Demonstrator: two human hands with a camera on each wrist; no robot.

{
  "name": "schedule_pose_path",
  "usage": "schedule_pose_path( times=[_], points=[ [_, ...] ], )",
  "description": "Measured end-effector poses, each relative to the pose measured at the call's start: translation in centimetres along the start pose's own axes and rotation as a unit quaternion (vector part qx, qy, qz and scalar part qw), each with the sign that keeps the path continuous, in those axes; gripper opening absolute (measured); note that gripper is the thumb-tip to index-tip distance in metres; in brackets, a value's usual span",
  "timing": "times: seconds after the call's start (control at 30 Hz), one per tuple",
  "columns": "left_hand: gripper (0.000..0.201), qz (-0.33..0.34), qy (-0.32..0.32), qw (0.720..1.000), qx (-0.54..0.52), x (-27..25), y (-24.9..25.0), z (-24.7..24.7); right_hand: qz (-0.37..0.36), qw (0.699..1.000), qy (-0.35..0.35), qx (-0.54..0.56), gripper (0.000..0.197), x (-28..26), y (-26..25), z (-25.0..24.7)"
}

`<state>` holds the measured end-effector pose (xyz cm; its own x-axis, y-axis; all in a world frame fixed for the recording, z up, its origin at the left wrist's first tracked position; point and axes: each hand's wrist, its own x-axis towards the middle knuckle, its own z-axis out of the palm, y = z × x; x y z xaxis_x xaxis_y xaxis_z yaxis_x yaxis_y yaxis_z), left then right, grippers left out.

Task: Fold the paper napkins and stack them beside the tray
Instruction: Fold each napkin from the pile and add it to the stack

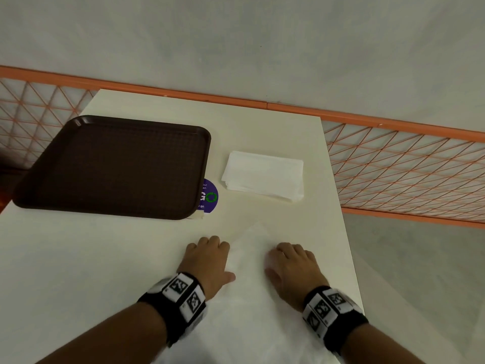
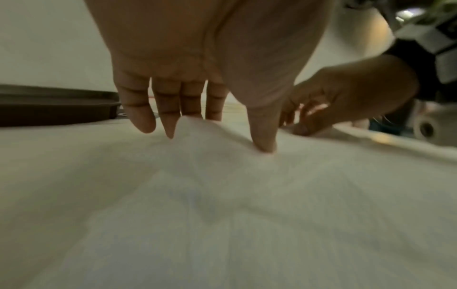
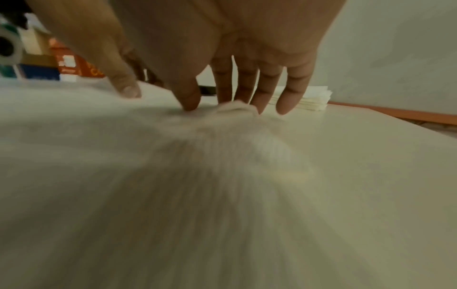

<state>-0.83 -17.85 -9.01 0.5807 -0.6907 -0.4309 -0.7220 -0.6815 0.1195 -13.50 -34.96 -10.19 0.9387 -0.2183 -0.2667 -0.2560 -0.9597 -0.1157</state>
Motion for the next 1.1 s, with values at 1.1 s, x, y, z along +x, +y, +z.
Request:
schedule_pose_path(
  times=[1.1],
  points=[
    [0.056, -0.146, 0.079, 0.769, -0.617, 3.4, -2.5, -1.5, 0.272, 0.709, 0.051, 0.649, 0.031, 2.6, 4.7, -3.2]
  ],
)
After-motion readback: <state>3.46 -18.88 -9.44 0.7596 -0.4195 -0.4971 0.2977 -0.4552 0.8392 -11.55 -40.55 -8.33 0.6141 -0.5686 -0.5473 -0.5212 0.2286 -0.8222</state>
